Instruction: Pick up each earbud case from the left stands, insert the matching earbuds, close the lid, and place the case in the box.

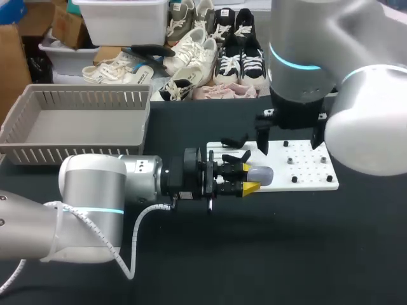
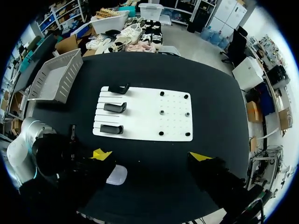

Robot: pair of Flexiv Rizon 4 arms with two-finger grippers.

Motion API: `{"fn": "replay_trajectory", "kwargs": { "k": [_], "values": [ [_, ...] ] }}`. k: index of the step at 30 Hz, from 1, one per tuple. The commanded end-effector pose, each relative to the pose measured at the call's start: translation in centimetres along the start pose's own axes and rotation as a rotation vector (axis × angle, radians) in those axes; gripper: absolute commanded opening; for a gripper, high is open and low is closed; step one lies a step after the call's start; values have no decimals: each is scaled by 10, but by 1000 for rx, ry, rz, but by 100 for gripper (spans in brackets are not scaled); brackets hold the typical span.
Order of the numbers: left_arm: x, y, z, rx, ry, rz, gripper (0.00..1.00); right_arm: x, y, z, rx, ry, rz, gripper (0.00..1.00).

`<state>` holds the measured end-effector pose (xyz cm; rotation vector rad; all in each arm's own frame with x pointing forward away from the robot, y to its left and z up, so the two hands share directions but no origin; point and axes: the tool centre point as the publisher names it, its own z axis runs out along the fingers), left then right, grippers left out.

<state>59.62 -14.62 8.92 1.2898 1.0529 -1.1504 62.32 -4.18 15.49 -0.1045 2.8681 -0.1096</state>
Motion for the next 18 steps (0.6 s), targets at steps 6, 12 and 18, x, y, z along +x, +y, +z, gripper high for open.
{"fn": "replay_trajectory", "kwargs": {
  "k": [6,12,18],
  "values": [
    [-6,-2,-7,-25,-3,-11,0,32,-30,-13,-69,-156,-7,100],
    [-16,-5,-23,-100,-10,-42,0,32,-30,-13,-69,-156,-7,100],
    [-28,-1,-49,-198,-7,-41,0,32,-30,-13,-69,-156,-7,100]
  ]
}}
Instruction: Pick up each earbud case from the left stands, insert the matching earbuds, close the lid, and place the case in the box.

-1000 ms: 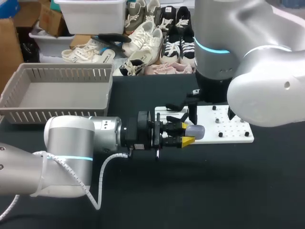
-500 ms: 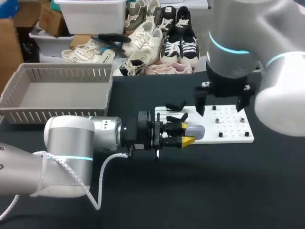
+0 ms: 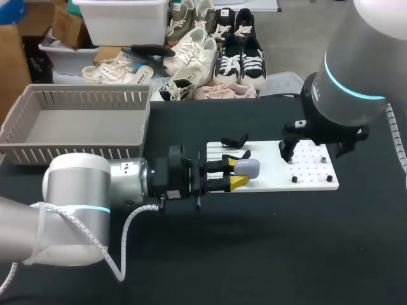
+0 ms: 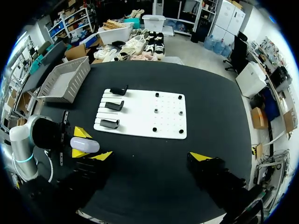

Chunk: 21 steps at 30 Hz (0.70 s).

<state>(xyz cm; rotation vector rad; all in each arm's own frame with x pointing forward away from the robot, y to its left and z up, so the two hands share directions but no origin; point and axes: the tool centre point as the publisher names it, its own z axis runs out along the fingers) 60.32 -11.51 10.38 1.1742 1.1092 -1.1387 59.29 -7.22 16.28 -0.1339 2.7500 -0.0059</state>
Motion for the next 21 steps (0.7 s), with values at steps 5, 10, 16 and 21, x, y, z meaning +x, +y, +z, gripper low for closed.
{"fn": "replay_trajectory", "kwargs": {
  "k": [5,10,16,21],
  "values": [
    [-22,5,-44,-200,55,24,0,3,-1,1,0,-34,2,100],
    [-28,18,-72,-309,93,27,0,3,-1,1,0,-34,2,100],
    [-32,33,-110,-464,131,22,0,3,-1,1,0,-34,2,100],
    [-36,49,-151,-614,171,21,0,3,-1,1,0,-34,2,100]
  ]
}}
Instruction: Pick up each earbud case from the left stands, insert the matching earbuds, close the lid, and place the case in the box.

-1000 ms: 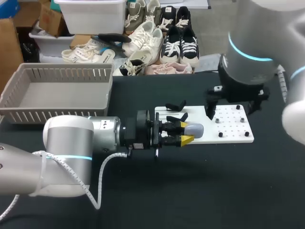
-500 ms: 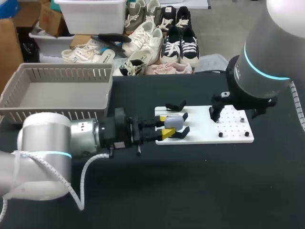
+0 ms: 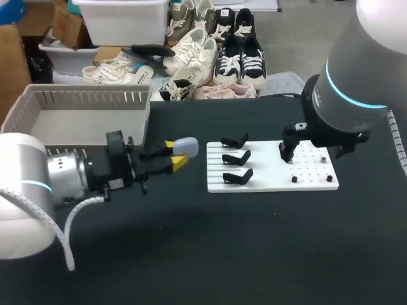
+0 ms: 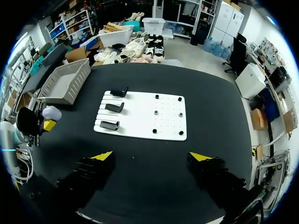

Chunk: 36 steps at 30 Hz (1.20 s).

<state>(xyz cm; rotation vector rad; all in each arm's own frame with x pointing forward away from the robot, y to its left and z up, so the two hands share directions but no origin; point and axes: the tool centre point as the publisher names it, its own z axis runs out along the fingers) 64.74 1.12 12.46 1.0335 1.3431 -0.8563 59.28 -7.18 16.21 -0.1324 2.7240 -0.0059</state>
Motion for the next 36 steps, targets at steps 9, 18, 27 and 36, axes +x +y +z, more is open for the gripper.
{"fn": "replay_trajectory", "kwargs": {
  "k": [9,18,27,36],
  "values": [
    [-8,51,-72,-482,92,25,0,2,-1,0,-2,-8,2,100],
    [3,104,-90,-589,149,-1,0,2,-1,0,-2,-8,2,100],
    [9,162,-94,-634,208,-22,0,2,-1,0,-2,-8,2,100],
    [30,188,-93,-645,293,-83,0,2,-1,0,-2,-8,2,100]
  ]
}}
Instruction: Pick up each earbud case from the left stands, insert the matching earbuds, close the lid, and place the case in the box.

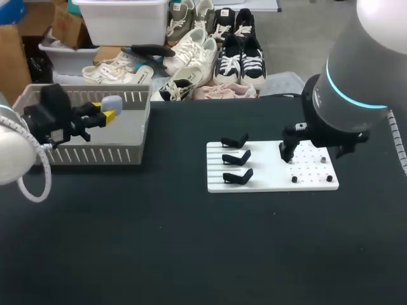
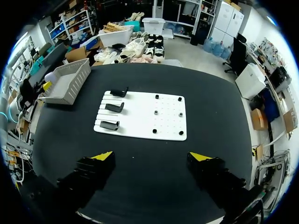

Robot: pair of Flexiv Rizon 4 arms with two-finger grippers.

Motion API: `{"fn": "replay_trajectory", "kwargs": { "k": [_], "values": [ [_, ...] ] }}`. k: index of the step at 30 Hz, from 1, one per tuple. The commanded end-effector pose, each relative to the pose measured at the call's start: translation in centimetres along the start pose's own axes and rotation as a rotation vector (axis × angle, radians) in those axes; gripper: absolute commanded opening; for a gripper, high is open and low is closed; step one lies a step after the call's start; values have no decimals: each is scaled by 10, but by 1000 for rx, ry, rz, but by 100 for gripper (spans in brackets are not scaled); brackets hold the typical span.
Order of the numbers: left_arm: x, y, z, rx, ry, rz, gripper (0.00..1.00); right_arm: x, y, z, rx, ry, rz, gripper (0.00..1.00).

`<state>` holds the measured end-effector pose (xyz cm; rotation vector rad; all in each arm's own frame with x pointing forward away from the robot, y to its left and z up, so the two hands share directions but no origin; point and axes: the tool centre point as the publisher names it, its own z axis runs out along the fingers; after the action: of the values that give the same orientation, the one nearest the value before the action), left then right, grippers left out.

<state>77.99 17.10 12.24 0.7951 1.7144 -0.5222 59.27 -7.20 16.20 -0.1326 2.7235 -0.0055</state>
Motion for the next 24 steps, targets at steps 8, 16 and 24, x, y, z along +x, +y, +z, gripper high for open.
{"fn": "replay_trajectory", "kwargs": {
  "k": [8,16,24],
  "values": [
    [-2,9,18,-250,39,-5,100,2,-1,0,-1,-7,2,100],
    [-28,-29,24,-126,-35,74,100,2,-1,0,-1,-7,2,100],
    [-30,-92,26,13,-78,63,100,2,-1,0,-1,-7,2,100]
  ]
}}
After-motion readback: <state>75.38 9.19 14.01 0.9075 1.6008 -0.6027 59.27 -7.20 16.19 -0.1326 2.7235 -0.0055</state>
